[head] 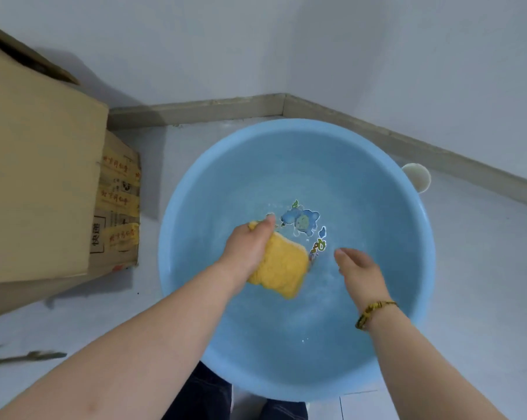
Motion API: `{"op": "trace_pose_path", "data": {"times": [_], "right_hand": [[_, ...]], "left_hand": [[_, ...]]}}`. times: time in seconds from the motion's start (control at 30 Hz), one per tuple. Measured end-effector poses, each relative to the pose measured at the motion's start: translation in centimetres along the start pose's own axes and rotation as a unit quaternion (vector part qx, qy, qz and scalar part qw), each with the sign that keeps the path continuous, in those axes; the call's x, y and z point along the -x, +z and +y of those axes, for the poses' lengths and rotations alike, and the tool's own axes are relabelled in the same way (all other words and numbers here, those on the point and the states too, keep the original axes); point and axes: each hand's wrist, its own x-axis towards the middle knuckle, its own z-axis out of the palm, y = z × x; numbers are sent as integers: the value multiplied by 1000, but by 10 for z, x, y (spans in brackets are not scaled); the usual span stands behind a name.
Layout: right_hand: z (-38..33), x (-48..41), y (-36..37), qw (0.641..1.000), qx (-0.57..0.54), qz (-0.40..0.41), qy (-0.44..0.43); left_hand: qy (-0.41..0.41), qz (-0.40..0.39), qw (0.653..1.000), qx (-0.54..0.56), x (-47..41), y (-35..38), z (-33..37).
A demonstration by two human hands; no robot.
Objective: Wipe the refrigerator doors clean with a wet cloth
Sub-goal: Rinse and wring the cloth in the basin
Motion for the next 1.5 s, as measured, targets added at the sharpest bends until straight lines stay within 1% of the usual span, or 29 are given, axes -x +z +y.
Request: {"op": "trace_pose_path", "data": {"times": [0.07, 0.1, 0.17, 0.2, 0.3, 0.33, 0.37, 0.4, 0.43, 0.5, 0.53, 0.6, 0.63, 0.7, 0.77, 0.83, 0.87, 0.93, 0.97, 1.0, 1.03, 1.07, 1.17, 1.23, 1.33, 1.4, 1.43, 1.47, 1.5], "right_hand": [[5, 19, -13, 990, 56, -31, -123], [2, 33, -12, 975, 114, -48, -186], [-4, 51, -4, 922, 223, -40, -313], [-9, 55, -1, 905, 237, -17, -352], [-35, 53, -7, 918, 169, 25, -357], [-46, 54, -15, 919, 160, 37, -359], [-54, 55, -22, 908, 174, 65, -376], [-61, 57, -29, 874, 205, 121, -423], [-71, 61, -39, 826, 236, 170, -483], [-81, 65, -45, 728, 262, 200, -601], [-84, 64, -46, 696, 264, 188, -641], [-92, 65, -48, 651, 290, 149, -685], [-95, 65, -48, 634, 317, 129, -693], [-98, 62, -50, 587, 383, 118, -704], [-101, 62, -51, 566, 459, 85, -680], [-98, 56, -47, 576, 527, 38, -624], [-98, 58, -43, 586, 566, 20, -579], [-105, 64, -36, 612, 632, -6, -474], [-109, 65, -33, 637, 645, -33, -421], [-109, 64, -31, 675, 642, -65, -359], [-111, 63, -28, 701, 648, -99, -281], [-112, 62, -25, 724, 639, -116, -232], [-114, 66, -24, 776, 590, -152, -165], [-113, 66, -27, 818, 535, -173, -121], [-111, 67, -37, 895, 386, -216, -53], [-112, 72, -41, 913, 344, -216, -39], [-111, 74, -41, 914, 355, -191, -53], [-108, 74, -41, 915, 370, -150, -64], [-108, 79, -38, 911, 394, -97, -70]], "left_hand": [[14, 1, 1000, 15, 6, 2, 14], [23, -9, 1000, 13, 13, 4, 24], [45, -52, 998, 4, 31, 12, 42], [59, -81, 995, -4, 42, 17, 51], [73, -178, 981, 4, 71, 25, 73], [45, -222, 973, 49, 79, 24, 82], [-1, -269, 957, 109, 80, 20, 86], [-50, -305, 936, 169, 79, 15, 88], [-91, -327, 917, 212, 80, 10, 90], [-152, -368, 894, 204, 79, 5, 82], [-179, -409, 878, 173, 81, 4, 80], [-181, -519, 829, 103, 86, 4, 77], [-172, -553, 812, 67, 86, 3, 76], [-156, -554, 818, -8, 87, 0, 82], [-132, -511, 840, -128, 87, 1, 90], [-87, -434, 841, -311, 84, 6, 96], [-54, -387, 826, -407, 83, 9, 99], [22, -299, 769, -564, 79, 18, 100], [61, -260, 746, -611, 79, 24, 99], [101, -222, 723, -646, 81, 29, 97], [143, -182, 708, -667, 82, 31, 93], [178, -149, 689, -687, 82, 32, 89], [269, -117, 625, -723, 72, 33, 81], [322, -107, 563, -754, 69, 31, 83], [394, -122, 513, -753, 71, 25, 88], [495, -75, 511, -699, 68, 20, 82], [487, -46, 541, -684, 68, 16, 81], [461, -21, 606, -648, 70, 12, 80], [382, -24, 690, -615, 73, 10, 77]]}}
